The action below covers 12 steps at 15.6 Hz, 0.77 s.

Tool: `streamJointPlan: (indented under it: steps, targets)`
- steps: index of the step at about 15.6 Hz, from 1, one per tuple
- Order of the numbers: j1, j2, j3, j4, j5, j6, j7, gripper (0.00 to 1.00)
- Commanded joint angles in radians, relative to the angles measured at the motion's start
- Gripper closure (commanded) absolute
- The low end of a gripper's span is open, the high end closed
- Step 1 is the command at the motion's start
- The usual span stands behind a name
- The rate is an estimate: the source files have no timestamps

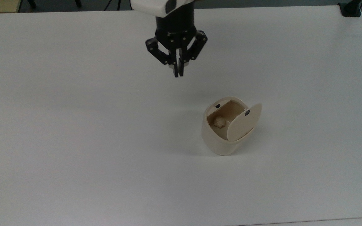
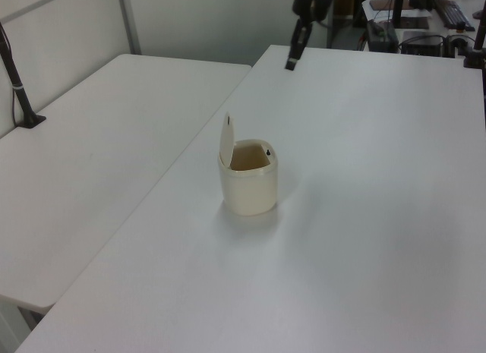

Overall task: Close the trash bin
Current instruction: 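Move the gripper down toward the raised lid of the cream bin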

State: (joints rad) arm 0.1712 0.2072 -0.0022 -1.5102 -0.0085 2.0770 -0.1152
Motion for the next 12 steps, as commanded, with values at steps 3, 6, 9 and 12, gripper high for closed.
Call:
streamJointPlan:
  steps: [3,6,9,12]
  targets:
    - [0.105,0.057,-0.01,0.004,0.016,0.253,-0.011,0.98]
    - [0.146,0.099,-0.01,0.004,0.013,0.389,-0.012,1.0]
    - [0.165,0.142,-0.01,0.005,0.012,0.518,-0.017,1.0]
    - [0.18,0.175,-0.01,0.005,0.008,0.593,-0.024,1.0]
